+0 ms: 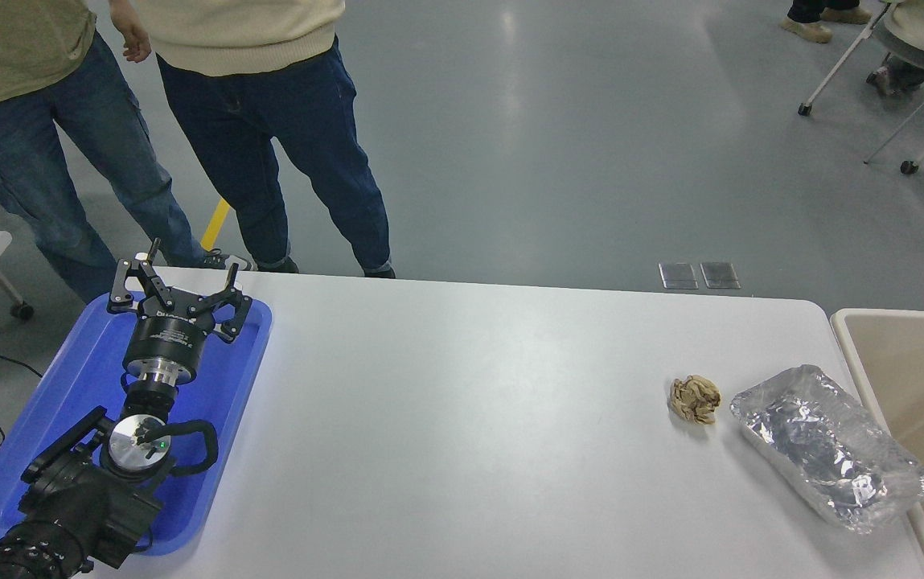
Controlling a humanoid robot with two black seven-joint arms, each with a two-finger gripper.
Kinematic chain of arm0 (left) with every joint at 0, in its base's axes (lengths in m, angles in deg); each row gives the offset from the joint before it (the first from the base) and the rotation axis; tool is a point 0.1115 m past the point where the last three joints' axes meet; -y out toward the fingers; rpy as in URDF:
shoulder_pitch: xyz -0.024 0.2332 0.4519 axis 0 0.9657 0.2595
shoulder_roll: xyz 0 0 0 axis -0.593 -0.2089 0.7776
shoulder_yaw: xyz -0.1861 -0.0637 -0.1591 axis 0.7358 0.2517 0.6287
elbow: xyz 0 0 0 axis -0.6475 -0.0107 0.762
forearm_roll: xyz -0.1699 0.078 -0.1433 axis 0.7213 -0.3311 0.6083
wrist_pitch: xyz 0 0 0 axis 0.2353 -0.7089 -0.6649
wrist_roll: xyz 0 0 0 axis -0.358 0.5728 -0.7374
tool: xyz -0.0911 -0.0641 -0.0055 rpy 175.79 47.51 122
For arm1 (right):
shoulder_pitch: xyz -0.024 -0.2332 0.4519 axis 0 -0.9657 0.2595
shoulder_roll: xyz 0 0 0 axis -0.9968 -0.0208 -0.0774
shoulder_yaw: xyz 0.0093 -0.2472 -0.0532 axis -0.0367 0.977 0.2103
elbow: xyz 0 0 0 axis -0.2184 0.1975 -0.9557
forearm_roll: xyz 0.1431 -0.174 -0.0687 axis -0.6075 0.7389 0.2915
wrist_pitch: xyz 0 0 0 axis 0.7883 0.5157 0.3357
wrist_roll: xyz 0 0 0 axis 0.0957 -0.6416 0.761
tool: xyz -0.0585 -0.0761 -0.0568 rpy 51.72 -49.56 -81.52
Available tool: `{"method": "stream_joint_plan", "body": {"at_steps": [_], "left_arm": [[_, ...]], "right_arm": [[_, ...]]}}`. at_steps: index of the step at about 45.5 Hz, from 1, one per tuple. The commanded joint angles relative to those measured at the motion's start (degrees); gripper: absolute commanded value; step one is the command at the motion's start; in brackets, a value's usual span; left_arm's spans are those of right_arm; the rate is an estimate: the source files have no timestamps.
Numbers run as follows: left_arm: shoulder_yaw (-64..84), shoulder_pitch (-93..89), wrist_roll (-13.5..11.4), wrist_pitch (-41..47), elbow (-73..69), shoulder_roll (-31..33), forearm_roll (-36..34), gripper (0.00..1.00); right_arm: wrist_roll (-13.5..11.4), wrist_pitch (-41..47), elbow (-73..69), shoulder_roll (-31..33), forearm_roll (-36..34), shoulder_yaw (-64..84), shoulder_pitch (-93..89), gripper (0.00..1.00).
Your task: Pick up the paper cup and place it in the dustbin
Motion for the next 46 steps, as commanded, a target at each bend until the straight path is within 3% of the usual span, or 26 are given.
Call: {"method": "stream_joint_plan", "body": {"at_steps": [1, 9, 14, 24, 32, 39, 46], "left_arm": [[0.0, 0.0, 0.0, -0.1, 0.0, 0.0, 0.0, 1.0], [0.0, -0.1, 0.0, 0.0, 0.0, 0.1, 0.0, 1.0], [0.0, -0.1, 0.0, 0.0, 0.0, 0.1, 0.0, 1.0], [0.0, -0.1, 0.0, 0.0, 0.0, 0.1, 0.0, 1.0], [0.0, -0.1, 0.0, -0.1, 0.0, 0.1, 0.0, 1.0], [-0.1, -0.1, 0.0, -0.1, 0.0, 0.1, -0.1, 1.0], [-0.1, -0.1, 0.0, -0.1, 0.0, 0.1, 0.0, 1.0]], "right_arm": [[0.0, -0.2, 0.2, -0.5, -10.4, -8.9, -0.2, 1.0], [-0.1, 0.3, -1.1, -1.2, -28.7, -14.3, 4.2, 1.0], [-0.3, 1.0, -3.4, -0.8, -33.6, -14.2, 8.0, 1.0], [-0.8, 1.5, -20.5, 6.6, -32.7, -12.0, 17.1, 1.0], [-1.9, 1.4, -31.8, 9.0, -25.8, -0.9, 27.2, 1.0], [-1.9, 1.5, -37.2, 7.7, -21.1, 20.1, 42.4, 1.0], [-1.3, 1.5, -39.8, 1.6, -20.3, 36.7, 54.2, 1.0]]}}
